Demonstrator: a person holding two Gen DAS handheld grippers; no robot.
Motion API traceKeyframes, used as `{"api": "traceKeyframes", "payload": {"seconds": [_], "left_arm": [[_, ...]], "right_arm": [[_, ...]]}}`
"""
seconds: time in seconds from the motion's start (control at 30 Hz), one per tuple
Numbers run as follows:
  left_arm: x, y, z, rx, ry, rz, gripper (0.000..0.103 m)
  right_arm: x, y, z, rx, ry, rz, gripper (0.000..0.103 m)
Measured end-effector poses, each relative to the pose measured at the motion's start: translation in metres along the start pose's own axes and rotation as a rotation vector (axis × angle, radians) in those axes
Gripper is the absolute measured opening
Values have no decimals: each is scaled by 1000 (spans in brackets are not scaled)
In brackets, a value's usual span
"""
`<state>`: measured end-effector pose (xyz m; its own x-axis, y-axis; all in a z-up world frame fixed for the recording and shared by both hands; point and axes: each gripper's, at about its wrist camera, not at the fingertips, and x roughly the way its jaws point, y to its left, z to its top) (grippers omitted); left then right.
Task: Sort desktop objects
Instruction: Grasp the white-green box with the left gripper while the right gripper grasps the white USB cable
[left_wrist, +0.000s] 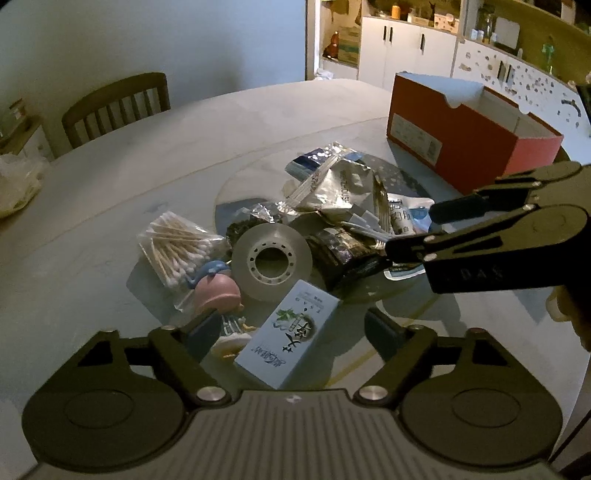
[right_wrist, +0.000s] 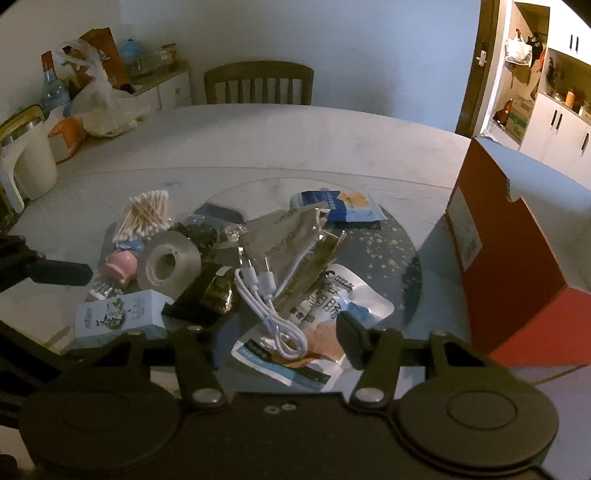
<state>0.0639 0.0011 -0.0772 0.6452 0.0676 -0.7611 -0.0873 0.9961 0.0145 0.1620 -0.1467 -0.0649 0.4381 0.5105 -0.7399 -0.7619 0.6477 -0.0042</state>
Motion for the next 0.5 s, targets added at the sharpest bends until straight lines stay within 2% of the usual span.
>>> {"api": "traceKeyframes", "payload": {"seconds": [0.17,0.23,0.3,0.43,0.5], "left_arm": [[4,-3,0,27,2,2,70],[5,-3,1,31,5,-2,61],[7,-4,1,35,13,-6,57],[9,-6,1,48,14,-3,53],[9,-6,1,47,14,-1,47]], "right_arm": [[4,3,2,-15,4,12,49],[6,4,2,-22,7,14,47],[8,5,3,-26,13,22,38],[9,7,3,-41,16,29,36],[10,8,3,-47,17,29,34]]}}
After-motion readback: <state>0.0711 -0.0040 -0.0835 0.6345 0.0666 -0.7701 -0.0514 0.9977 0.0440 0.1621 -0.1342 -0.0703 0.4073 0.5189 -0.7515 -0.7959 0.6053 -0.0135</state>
